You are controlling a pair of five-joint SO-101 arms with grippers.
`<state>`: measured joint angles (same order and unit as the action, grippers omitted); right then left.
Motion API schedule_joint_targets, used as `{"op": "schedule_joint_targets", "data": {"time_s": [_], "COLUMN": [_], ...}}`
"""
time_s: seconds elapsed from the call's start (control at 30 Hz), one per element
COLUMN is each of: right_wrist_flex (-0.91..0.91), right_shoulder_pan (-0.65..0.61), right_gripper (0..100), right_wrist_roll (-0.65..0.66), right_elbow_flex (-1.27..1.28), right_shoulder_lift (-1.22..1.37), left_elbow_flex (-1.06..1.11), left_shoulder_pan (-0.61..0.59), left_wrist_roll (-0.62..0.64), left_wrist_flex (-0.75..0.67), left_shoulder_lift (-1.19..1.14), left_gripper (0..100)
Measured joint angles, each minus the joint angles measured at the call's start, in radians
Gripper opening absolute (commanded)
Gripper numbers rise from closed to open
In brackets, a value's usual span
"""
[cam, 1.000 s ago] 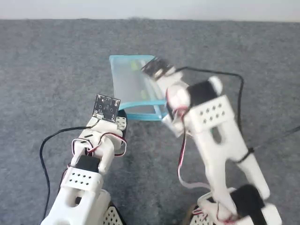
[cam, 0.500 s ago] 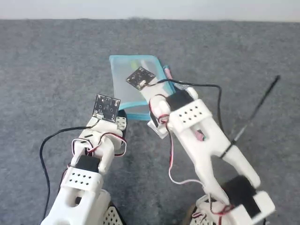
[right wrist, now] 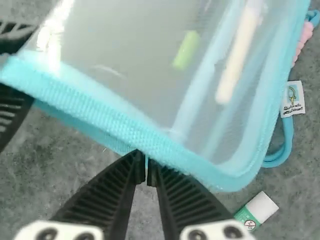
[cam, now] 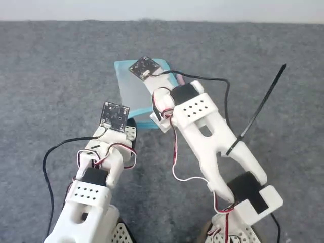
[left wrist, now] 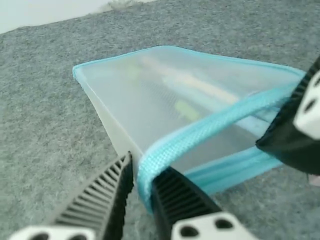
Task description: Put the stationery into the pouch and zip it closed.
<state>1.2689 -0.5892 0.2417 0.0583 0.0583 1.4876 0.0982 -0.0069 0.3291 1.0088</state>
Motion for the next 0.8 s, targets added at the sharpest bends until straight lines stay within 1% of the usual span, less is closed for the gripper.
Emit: {"op": "schedule_joint_targets", "data": {"time_s": [0.17, 0.4, 0.53, 0.63, 0.8], "right_wrist_flex": [0.000, 0.091, 0.094, 0.071, -0.028], "right_shoulder_pan": [0.000, -0.017, -0.015, -0.015, -0.014], "right_gripper": [0.9, 0.9, 0.9, 0.9, 0.9], "right_wrist_roll": [0.000, 0.000, 0.002, 0.011, 0.014], "right_elbow_flex": [0.000, 0.003, 0.112, 0.216, 0.321], "right_shoulder_lift": [-0.026, -0.244, -0.296, -0.296, -0.296], "left_elbow_flex": [0.000, 0.000, 0.000, 0.000, 0.000], "left_shoulder_pan": [-0.002, 0.000, 0.000, 0.000, 0.000], "left_wrist_roll": [-0.005, -0.014, -0.015, -0.015, -0.015], "left_wrist_flex": [0.000, 0.000, 0.000, 0.000, 0.000], "left_shoulder_lift": [0.000, 0.000, 0.000, 0.000, 0.000], "left_gripper": [1, 1, 1, 1, 1]}}
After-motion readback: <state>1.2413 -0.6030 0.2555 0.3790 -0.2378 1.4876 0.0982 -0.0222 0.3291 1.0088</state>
